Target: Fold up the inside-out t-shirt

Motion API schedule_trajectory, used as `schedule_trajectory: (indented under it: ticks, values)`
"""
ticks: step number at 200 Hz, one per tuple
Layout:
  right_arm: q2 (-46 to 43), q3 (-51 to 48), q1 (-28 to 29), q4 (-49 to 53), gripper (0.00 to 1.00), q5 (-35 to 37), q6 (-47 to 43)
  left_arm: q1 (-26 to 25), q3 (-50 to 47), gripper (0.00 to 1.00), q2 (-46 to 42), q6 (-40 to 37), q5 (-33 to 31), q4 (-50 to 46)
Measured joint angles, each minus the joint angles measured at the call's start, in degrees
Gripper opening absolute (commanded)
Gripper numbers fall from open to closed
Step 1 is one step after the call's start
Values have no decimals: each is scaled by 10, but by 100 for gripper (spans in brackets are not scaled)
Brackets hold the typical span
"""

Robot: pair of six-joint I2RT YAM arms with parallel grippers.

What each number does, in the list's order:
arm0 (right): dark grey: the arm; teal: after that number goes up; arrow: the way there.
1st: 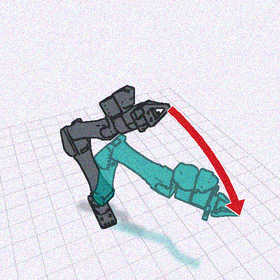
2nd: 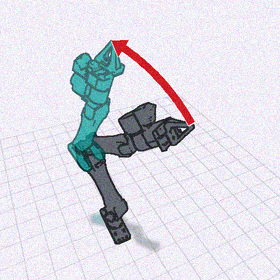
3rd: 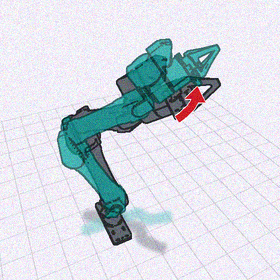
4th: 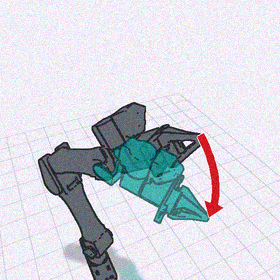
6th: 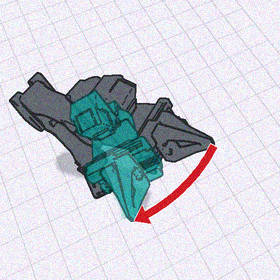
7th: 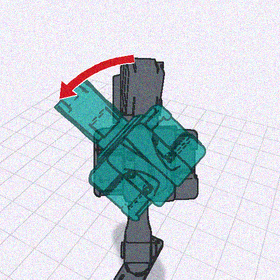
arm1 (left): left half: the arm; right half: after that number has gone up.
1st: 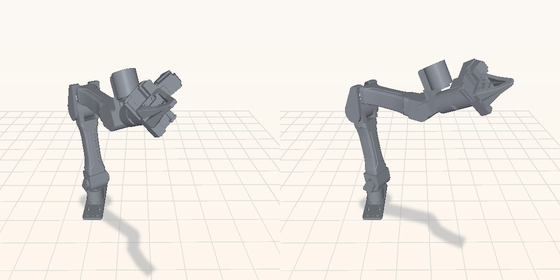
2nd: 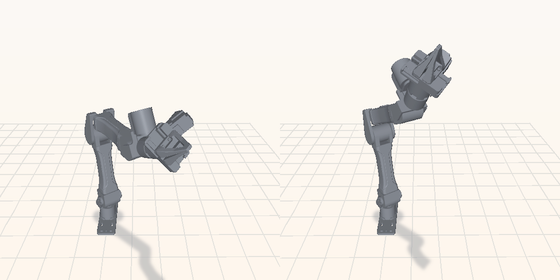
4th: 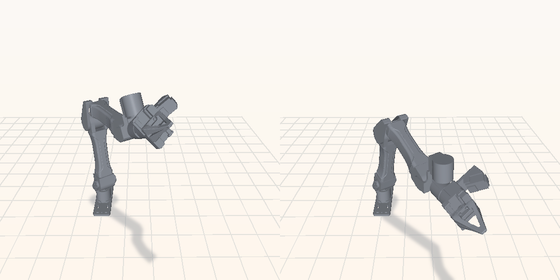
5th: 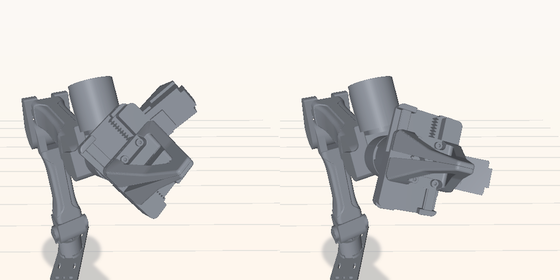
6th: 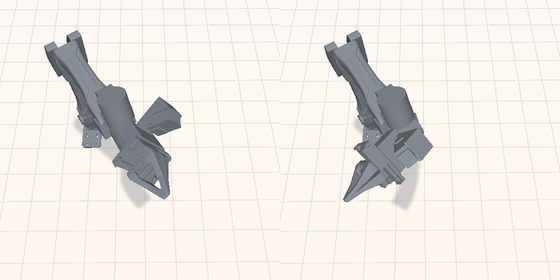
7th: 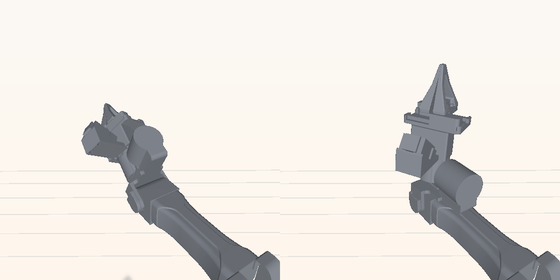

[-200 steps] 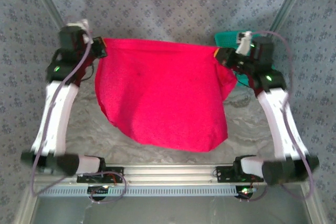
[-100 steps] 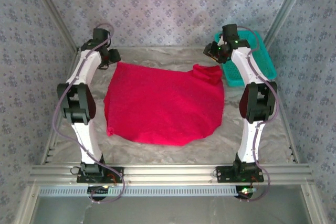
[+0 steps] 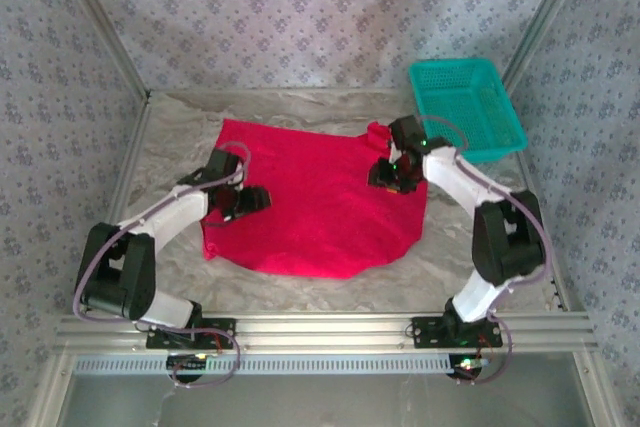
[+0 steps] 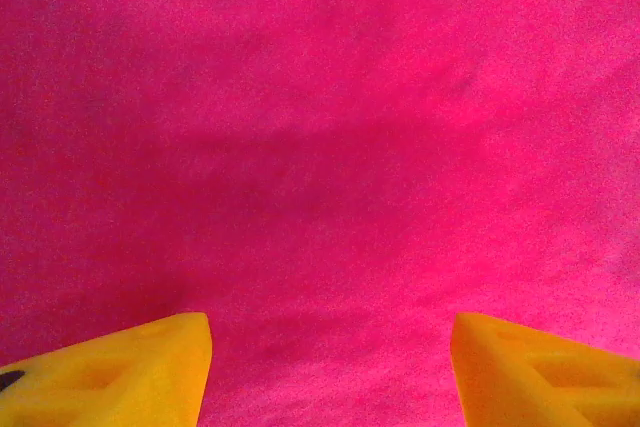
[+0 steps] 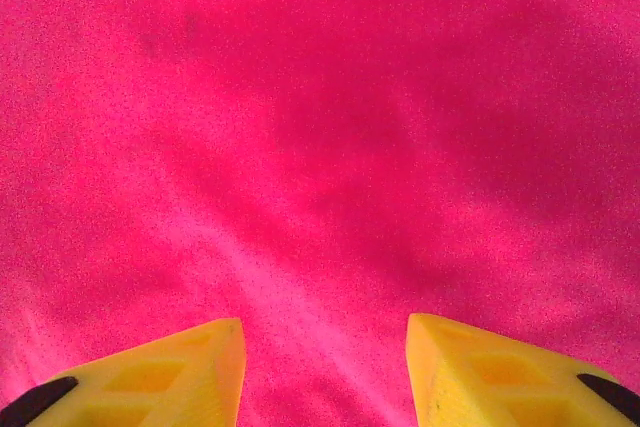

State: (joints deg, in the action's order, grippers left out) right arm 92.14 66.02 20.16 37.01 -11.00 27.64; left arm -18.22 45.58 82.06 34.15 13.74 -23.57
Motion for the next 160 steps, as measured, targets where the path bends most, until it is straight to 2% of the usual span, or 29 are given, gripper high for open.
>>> schedule_trajectory:
  ticks: [26, 53, 78, 108, 135, 160]
  values:
    - [-55, -88, 20, -16, 49, 1, 10, 14, -47, 65, -5, 16, -2, 18]
    - [14, -88, 15, -54, 48, 2, 15, 54, -28, 65, 37, 19, -15, 57]
    - [148, 14, -1, -56, 46, -6, 14, 79, 57, 65, 122, 4, -48, 66]
    - [236, 170, -13, -74, 46, -9, 7, 98, 166, 65, 197, -24, -89, 69]
    - [221, 186, -15, -62, 48, -5, -5, 104, 183, 66, 170, -42, -132, 42]
    - [124, 112, -10, -54, 48, 9, -14, 79, 144, 67, 55, -49, -165, 8]
